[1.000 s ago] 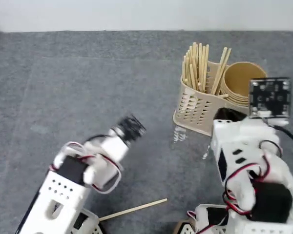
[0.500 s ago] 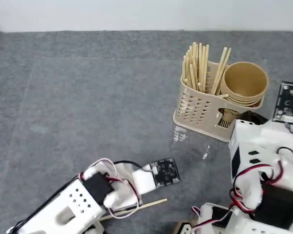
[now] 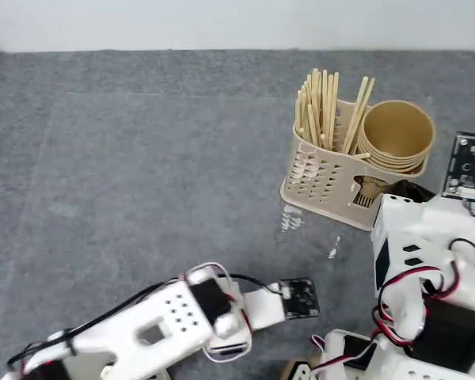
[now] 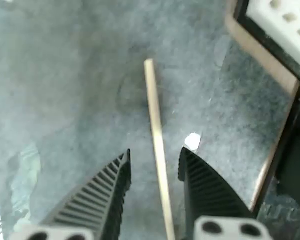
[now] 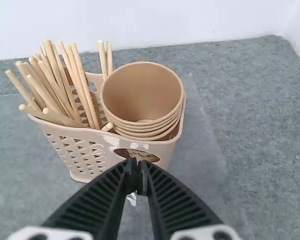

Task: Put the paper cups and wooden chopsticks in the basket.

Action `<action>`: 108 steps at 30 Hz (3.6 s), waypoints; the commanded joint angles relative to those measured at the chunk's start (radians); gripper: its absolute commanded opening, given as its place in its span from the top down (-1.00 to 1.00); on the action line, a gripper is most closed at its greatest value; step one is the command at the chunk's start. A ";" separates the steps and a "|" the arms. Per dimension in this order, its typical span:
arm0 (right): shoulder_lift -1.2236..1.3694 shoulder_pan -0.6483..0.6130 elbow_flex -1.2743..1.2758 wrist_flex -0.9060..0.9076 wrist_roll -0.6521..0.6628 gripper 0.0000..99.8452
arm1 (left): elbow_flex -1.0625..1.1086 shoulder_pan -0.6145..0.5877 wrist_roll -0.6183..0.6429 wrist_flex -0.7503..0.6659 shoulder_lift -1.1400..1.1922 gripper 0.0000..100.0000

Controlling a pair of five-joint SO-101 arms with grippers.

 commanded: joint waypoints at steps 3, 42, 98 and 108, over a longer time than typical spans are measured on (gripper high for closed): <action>0.004 0.012 -0.060 0.004 0.005 0.98 | -0.051 0.026 0.020 -0.103 0.112 0.68; -0.156 0.013 -0.052 0.058 0.011 0.98 | -0.803 -0.394 -0.057 0.374 0.011 0.98; -0.743 -0.288 0.609 0.113 -0.106 0.98 | -1.366 -0.321 0.368 -0.726 0.512 0.97; -0.739 -0.288 0.609 0.107 -0.106 0.98 | -1.362 -0.385 0.364 -0.500 0.427 0.72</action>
